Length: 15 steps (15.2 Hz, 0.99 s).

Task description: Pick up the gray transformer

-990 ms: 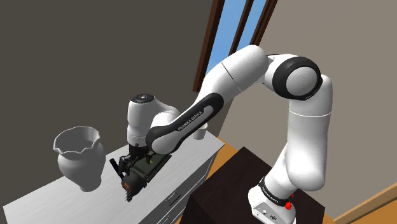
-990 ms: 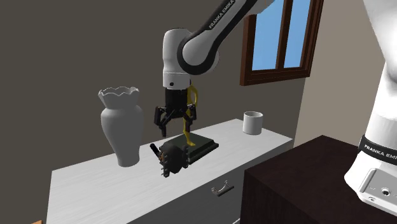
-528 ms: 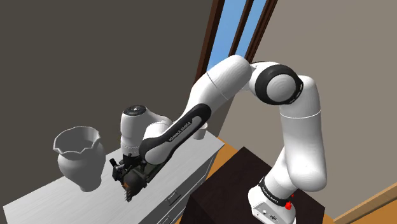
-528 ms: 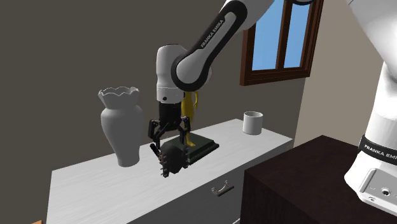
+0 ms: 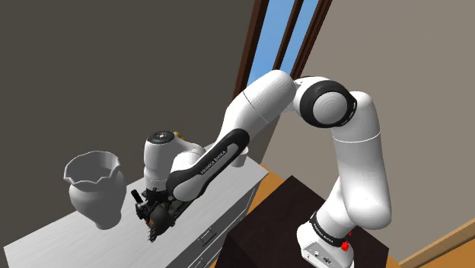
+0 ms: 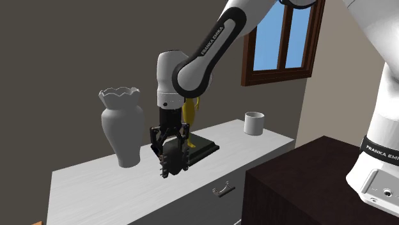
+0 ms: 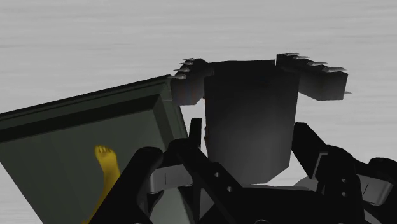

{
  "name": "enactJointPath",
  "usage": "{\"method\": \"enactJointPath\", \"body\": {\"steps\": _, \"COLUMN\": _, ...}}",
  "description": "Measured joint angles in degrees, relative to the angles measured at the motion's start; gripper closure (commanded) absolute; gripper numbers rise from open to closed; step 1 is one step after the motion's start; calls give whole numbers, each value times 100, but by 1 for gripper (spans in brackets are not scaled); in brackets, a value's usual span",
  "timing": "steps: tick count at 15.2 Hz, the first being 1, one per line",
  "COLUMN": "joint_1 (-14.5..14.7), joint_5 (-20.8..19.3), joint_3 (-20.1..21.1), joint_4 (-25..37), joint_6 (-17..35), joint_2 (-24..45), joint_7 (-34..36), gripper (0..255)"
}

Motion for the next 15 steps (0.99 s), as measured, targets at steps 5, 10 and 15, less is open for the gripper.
{"method": "enactJointPath", "body": {"steps": 5, "joint_1": 4, "joint_5": 2, "joint_3": -1, "joint_4": 21, "joint_6": -21, "joint_2": 9, "joint_7": 2, "gripper": 255}}
{"method": "enactJointPath", "body": {"steps": 10, "joint_1": -70, "joint_5": 78, "joint_3": 66, "joint_4": -41, "joint_6": -162, "joint_2": -172, "joint_7": -48, "gripper": 255}}
{"method": "enactJointPath", "body": {"steps": 15, "joint_1": -163, "joint_5": 213, "joint_3": 183, "joint_4": -85, "joint_6": -415, "joint_2": -469, "joint_7": -116, "gripper": 255}}
